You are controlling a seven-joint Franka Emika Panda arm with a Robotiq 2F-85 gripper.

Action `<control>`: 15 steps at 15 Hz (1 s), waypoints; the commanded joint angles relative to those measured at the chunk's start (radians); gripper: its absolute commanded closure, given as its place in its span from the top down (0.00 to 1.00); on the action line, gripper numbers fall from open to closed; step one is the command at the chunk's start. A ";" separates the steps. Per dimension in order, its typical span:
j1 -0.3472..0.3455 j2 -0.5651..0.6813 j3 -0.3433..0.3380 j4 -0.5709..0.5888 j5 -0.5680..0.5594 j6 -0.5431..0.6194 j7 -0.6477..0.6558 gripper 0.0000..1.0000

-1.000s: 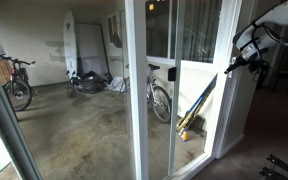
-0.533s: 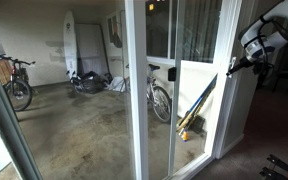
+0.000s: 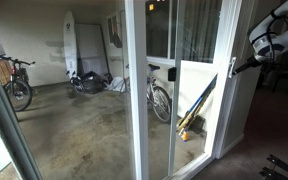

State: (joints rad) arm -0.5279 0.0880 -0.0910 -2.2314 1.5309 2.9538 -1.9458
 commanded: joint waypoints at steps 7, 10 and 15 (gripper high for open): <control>-0.045 0.062 -0.076 0.167 0.511 -0.111 -0.571 1.00; -0.037 0.104 -0.092 0.175 0.583 -0.151 -0.675 1.00; -0.030 0.135 -0.092 0.175 0.563 -0.166 -0.661 1.00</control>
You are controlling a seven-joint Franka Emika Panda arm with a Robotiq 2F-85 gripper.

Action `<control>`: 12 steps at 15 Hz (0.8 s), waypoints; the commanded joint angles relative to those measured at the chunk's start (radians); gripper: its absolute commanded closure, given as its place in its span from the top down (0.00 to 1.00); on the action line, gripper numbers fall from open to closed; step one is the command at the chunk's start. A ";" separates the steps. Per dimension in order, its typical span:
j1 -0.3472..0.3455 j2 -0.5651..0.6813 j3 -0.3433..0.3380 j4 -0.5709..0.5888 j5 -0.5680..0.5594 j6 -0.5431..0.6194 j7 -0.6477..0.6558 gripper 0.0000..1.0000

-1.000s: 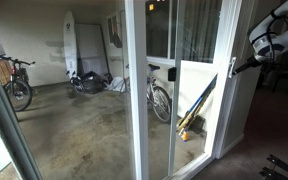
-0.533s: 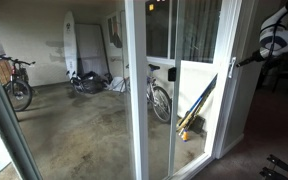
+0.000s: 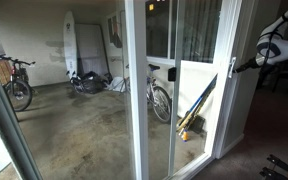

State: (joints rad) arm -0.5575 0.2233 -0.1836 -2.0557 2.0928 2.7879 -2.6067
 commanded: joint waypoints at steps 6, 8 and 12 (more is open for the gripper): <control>0.011 0.020 -0.016 0.026 -0.020 0.000 0.001 1.00; 0.012 0.020 -0.016 0.026 -0.020 0.000 0.001 1.00; 0.012 0.020 -0.016 0.026 -0.020 0.000 0.001 1.00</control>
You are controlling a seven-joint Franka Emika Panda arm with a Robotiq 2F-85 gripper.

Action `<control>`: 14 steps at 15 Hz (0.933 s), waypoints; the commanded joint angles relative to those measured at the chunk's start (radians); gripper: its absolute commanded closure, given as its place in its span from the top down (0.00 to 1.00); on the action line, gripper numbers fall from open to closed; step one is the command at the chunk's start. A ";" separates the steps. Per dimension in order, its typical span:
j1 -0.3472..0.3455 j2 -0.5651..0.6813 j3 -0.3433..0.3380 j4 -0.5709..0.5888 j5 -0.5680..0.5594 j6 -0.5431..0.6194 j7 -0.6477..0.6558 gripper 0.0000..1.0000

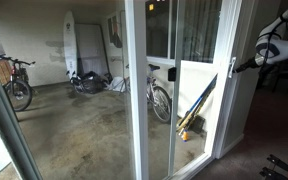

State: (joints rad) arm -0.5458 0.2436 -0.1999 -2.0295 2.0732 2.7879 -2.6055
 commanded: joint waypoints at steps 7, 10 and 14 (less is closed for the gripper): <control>0.000 0.000 0.000 0.000 0.000 0.000 0.000 1.00; 0.000 0.000 0.000 0.000 0.000 0.000 0.000 1.00; 0.009 0.003 0.003 0.002 -0.004 0.027 0.002 1.00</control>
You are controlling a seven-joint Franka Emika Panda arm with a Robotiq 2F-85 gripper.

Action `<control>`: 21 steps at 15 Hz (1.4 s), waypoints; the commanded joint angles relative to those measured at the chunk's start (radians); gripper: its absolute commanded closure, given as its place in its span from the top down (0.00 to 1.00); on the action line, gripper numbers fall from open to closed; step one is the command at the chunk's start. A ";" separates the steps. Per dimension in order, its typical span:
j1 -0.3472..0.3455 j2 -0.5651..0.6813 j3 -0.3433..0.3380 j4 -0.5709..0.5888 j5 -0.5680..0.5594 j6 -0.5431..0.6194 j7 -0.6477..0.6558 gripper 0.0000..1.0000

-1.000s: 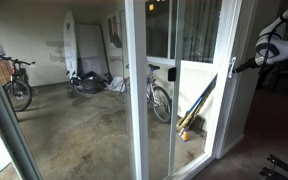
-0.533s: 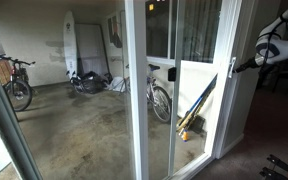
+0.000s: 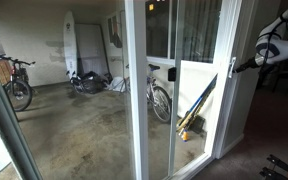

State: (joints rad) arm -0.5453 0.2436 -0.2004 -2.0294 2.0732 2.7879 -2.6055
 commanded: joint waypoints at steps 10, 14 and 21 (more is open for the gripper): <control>0.055 0.038 -0.004 0.046 0.089 -0.015 0.004 1.00; 0.053 0.060 0.004 0.076 0.116 -0.016 0.004 1.00; 0.085 0.045 0.007 0.011 0.088 -0.044 0.004 1.00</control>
State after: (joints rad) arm -0.4892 0.3124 -0.1844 -1.9733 2.1589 2.7754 -2.6015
